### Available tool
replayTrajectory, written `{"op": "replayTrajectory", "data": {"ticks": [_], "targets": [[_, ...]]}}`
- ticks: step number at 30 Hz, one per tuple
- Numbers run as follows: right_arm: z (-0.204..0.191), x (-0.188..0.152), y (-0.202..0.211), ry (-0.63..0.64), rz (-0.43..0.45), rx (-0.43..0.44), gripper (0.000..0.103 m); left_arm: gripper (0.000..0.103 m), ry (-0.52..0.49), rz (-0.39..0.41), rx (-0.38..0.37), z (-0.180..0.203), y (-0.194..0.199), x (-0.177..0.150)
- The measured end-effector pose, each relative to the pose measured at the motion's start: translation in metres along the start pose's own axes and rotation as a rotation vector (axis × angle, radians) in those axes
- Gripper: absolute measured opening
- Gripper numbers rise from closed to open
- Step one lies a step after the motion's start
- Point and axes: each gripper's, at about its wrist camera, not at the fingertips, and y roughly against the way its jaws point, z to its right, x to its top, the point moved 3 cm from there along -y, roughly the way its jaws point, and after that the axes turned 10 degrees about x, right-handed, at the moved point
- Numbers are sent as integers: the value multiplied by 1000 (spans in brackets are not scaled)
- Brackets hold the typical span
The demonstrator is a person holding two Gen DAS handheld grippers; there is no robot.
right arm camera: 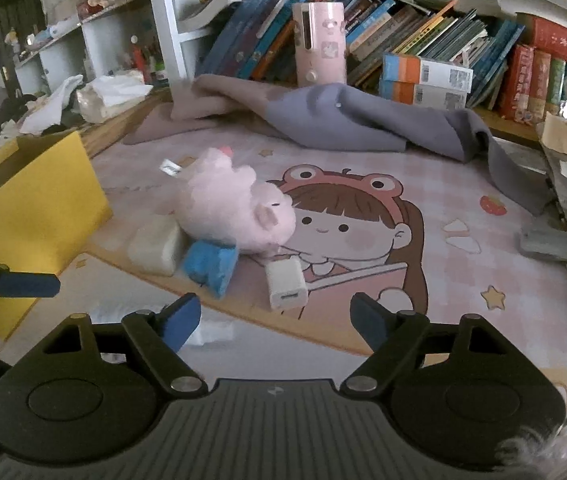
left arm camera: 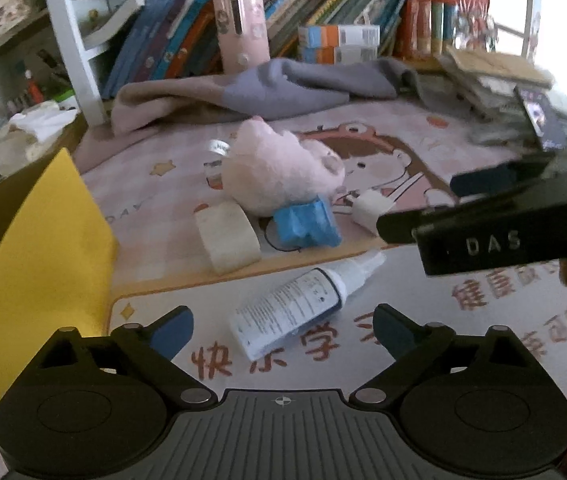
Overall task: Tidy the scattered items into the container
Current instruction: 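Close left tool on white spray bottle while right tool grasps white adapter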
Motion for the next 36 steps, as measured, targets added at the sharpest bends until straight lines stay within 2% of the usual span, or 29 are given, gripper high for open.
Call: {"op": "replayTrajectory", "data": {"ticks": [8,15,17,21,26,32,34,35,36], "targets": [[6,11,-38,64,-47,8,81,82,-4,-68,-36,4,-31,8],[10,12,-62,96,-110,27,66,75,5,-105,-47,3,-31,9],[12,12,-63,87,-109,35,62,61,31,-131,-50,0,-28,9],[11,12,-63,93,-106,45,51,50,24,-145,-75,2,-19,9],[12,11,-64,83,-113,47,50,45,0,-149,-108,7,-18,10],[17,9,-64,73,-114,47,50,40,-80,-149,-152,24,-19,10],[16,9,-64,91,-113,48,42,41,-95,-157,-154,28,-23,10],[16,10,-64,100,-111,52,25,41,-102,-161,-154,30,-25,10],[16,11,-64,102,-111,51,25,41,-107,-165,-153,31,-27,10]]}}
